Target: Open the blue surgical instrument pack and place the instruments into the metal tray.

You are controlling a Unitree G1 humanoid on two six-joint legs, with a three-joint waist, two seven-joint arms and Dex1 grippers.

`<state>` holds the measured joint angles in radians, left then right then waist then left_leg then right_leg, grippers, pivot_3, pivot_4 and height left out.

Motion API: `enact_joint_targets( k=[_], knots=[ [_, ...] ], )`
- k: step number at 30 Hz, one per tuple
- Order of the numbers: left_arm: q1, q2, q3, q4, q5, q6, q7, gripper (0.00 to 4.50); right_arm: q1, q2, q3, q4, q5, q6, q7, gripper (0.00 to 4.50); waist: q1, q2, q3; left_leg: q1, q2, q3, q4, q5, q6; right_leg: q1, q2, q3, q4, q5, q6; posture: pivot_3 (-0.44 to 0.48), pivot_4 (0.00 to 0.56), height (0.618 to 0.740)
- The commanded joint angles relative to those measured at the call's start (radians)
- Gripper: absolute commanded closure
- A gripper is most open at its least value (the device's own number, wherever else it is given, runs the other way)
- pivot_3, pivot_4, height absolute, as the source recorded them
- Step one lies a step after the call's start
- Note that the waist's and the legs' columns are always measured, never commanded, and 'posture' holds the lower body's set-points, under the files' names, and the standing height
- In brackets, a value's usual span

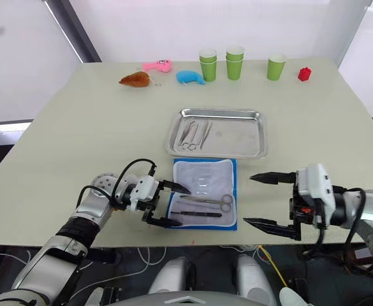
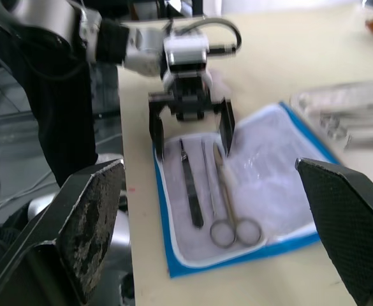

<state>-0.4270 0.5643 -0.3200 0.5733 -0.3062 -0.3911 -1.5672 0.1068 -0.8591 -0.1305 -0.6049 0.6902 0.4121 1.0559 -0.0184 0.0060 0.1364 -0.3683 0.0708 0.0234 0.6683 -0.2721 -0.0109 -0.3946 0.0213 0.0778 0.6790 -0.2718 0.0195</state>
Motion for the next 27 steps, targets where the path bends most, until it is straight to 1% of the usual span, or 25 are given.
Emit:
enact_joint_targets(
  k=[1,5,11,18,21,24,27],
  knots=[
    [0.046,-0.006,-0.067,0.123,0.08,0.013,-0.047,0.05,-0.088,0.046,0.099,0.023,-0.1,-0.006,-0.07,0.0,-0.003,0.0,0.0,0.003,0.0,0.0,0.0,0.0,0.0,0.001,0.0,0.001,0.0,0.0,0.0,0.0,0.15,0.74],
    [0.035,-0.015,-0.064,0.154,0.1,0.007,-0.047,0.05,-0.177,0.093,0.216,0.078,-0.218,0.016,-0.135,0.0,-0.008,0.001,-0.002,0.005,-0.001,0.001,0.0,0.0,0.0,0.001,0.0,0.003,0.0,0.0,0.0,0.0,0.15,0.74],
    [0.035,-0.015,-0.069,0.158,0.103,0.017,-0.047,0.05,-0.296,0.175,0.383,0.177,-0.401,-0.006,-0.2,0.0,-0.013,0.002,-0.003,0.005,-0.003,0.001,-0.001,0.0,0.0,0.001,0.0,0.004,0.0,0.0,0.0,0.0,0.15,0.74],
    [0.047,-0.015,-0.07,0.138,0.098,0.027,-0.047,0.05,-0.403,0.257,0.466,0.25,-0.467,0.079,-0.242,0.0,-0.013,0.002,-0.003,0.005,-0.003,0.0,-0.001,0.0,0.0,0.001,0.0,0.004,0.0,0.0,0.0,0.0,0.15,0.74],
    [0.051,-0.018,-0.069,0.133,0.099,0.032,-0.047,0.05,-0.427,0.268,0.537,0.272,-0.52,0.121,-0.24,0.0,-0.017,0.003,-0.005,0.004,-0.004,0.0,-0.002,0.0,0.0,0.001,0.0,0.005,0.0,0.0,0.0,0.0,0.15,0.74],
    [0.052,-0.02,-0.068,0.127,0.1,0.038,-0.047,0.05,-0.44,0.277,0.558,0.294,-0.547,0.169,-0.247,0.0,-0.018,0.003,-0.005,0.004,-0.004,0.0,-0.002,0.0,0.0,0.001,0.0,0.005,0.0,0.0,0.0,0.0,0.15,0.74],
    [0.053,-0.021,-0.067,0.124,0.101,0.046,-0.047,0.05,-0.45,0.258,0.578,0.312,-0.588,0.227,-0.25,0.0,-0.018,0.004,-0.005,0.004,-0.004,0.0,-0.002,0.0,0.0,0.001,-0.001,0.005,0.0,0.0,0.0,0.0,0.15,0.74]
  ],
)
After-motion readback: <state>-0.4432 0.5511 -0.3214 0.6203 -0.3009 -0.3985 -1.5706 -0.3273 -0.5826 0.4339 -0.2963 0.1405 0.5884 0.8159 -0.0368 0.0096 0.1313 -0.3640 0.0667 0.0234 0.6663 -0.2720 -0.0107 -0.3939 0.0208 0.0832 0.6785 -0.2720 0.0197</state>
